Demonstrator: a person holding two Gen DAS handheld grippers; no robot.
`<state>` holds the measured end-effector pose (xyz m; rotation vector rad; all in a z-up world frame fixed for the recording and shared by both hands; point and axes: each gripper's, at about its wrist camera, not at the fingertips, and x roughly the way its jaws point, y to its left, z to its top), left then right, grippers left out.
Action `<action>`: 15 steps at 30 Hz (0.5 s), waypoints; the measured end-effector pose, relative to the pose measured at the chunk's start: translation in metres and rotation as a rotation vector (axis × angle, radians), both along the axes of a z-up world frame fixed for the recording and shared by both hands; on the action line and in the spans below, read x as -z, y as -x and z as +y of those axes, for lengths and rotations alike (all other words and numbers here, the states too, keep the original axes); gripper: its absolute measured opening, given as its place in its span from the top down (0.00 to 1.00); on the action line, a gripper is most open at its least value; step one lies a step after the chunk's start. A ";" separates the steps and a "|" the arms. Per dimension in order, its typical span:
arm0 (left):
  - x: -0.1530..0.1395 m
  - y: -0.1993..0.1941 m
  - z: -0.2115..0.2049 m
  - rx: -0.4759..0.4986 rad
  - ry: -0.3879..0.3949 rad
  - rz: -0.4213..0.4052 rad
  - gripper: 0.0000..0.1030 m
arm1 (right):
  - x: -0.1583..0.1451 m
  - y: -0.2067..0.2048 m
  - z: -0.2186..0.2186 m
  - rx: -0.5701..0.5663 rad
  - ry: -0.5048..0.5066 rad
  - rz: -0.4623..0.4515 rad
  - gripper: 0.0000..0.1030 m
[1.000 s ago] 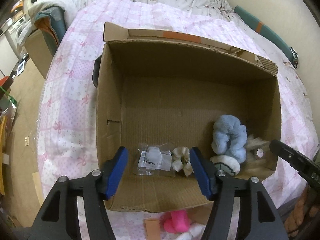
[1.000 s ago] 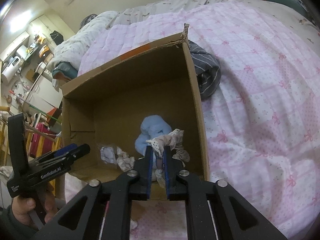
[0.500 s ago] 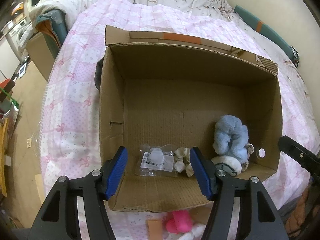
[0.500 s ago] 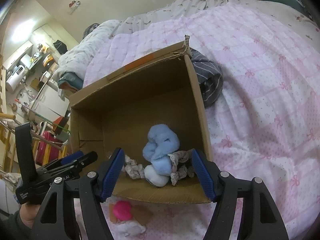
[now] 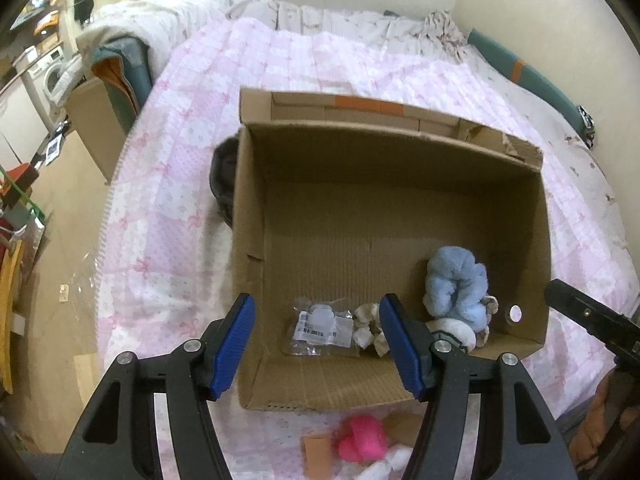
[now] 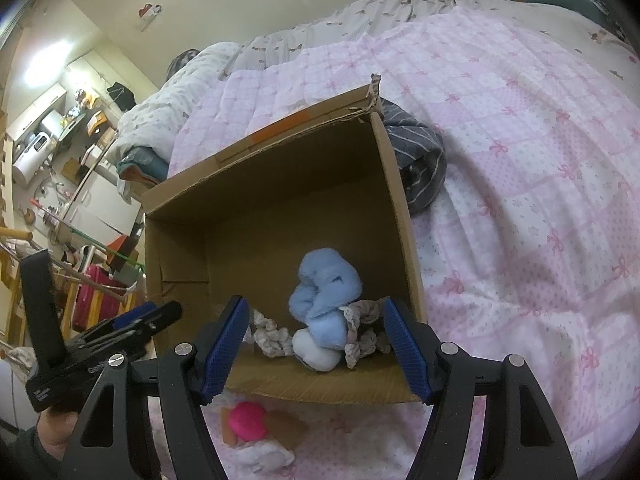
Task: Organize soft objects
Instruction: 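Withdraw both open grippers from the box toward the remaining items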
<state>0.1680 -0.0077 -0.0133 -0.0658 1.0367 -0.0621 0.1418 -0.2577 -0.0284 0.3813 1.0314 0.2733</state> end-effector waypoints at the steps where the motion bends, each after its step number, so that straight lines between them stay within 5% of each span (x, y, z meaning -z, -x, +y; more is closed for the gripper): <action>1: -0.002 0.002 0.001 0.001 -0.002 -0.005 0.40 | -0.001 0.001 0.000 0.002 0.000 -0.001 0.29; 15: -0.003 0.042 0.012 -0.034 -0.002 0.023 0.40 | -0.012 0.023 0.001 0.001 0.051 -0.019 0.29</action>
